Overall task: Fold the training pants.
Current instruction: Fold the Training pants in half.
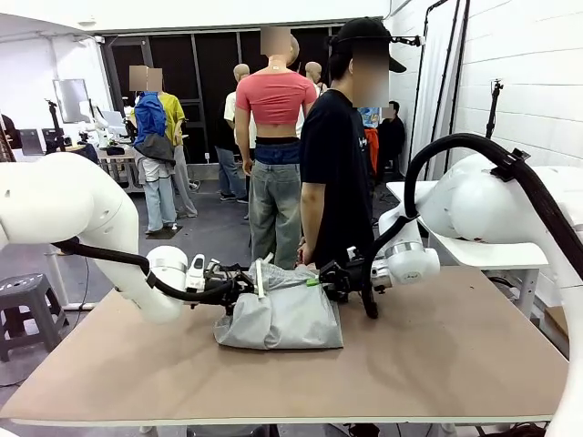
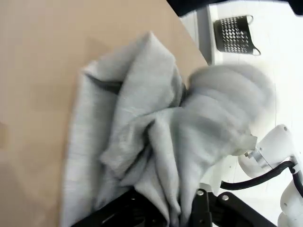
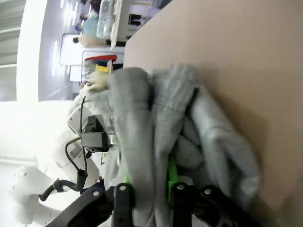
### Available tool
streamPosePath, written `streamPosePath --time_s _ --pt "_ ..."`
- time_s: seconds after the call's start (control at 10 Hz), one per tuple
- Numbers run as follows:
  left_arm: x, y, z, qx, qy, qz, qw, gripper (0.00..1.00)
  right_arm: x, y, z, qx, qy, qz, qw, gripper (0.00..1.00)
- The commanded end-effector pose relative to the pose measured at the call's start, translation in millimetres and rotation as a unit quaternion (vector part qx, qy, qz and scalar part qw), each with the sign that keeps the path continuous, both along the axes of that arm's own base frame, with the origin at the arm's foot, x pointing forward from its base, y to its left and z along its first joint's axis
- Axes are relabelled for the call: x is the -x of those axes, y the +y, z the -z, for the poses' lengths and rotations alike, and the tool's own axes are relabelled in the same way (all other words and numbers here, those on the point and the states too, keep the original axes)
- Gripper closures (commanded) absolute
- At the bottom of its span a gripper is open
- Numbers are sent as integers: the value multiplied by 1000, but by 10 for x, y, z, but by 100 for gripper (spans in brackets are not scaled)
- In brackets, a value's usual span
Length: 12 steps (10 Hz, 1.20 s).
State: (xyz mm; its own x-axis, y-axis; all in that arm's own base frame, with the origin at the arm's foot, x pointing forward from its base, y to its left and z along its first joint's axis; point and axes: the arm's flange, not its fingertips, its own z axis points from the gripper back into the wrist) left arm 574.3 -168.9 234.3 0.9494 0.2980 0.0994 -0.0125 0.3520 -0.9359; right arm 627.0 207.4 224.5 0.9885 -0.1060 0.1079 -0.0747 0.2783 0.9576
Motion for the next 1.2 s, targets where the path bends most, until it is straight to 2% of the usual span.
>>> streamPosePath --time_s 0.0,0.1,0.2,0.6,1.1 --pt "-14 136 -26 -16 16 -16 1000 31 -79 -78 -11 25 15 12 1000 14" --pt "4 180 -53 -15 16 -20 1000 11 -63 -124 -48 30 16 14 999 0" --pt "25 225 -91 -7 14 -24 1000 0 -43 -164 -85 30 12 18 999 0" --pt "163 641 -365 0 -14 -58 998 0 5 -389 -292 32 -4 35 999 0" --pt "406 1042 -953 -11 -79 -83 993 0 140 -646 -833 32 -45 42 998 0"
